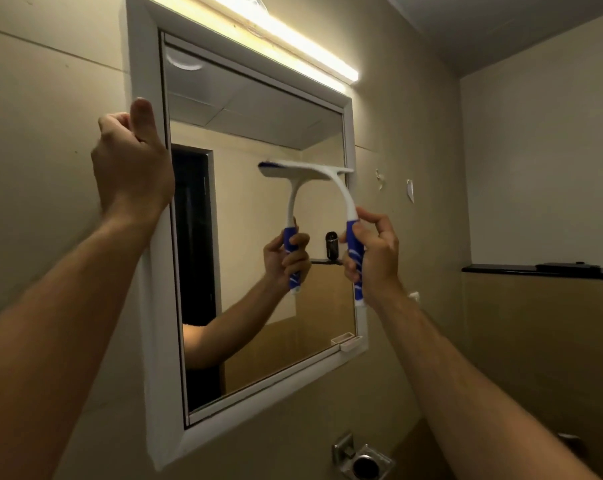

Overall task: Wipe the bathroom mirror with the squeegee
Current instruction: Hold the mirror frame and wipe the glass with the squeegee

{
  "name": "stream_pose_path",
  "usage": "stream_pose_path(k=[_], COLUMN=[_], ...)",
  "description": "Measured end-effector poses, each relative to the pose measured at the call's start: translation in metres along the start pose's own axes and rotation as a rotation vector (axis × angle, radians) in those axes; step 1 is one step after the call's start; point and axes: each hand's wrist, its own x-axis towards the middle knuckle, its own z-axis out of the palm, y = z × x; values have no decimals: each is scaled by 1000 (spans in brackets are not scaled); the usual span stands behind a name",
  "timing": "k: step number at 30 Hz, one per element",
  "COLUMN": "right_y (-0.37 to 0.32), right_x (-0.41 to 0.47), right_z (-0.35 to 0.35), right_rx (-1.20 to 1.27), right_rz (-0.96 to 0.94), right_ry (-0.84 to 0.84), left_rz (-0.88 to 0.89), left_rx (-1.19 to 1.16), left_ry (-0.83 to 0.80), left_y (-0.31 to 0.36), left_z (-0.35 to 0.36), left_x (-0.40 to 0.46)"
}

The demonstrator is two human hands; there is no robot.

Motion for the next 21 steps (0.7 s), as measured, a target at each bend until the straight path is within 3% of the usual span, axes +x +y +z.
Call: stream_pose_path(k=[6, 14, 21], right_y=[-50, -13, -58], right_x=[63, 22, 66], right_z=[36, 1, 31], right_rx=[10, 37, -27], right_rz=[-21, 68, -30], right_ry=[-68, -70, -44], left_rz=[10, 11, 13], left_rx=[-5, -27, -31], left_ry=[-4, 10, 22], left_y=[0, -2, -1], left_z=[-1, 1, -1], left_x=[-2, -2, -3])
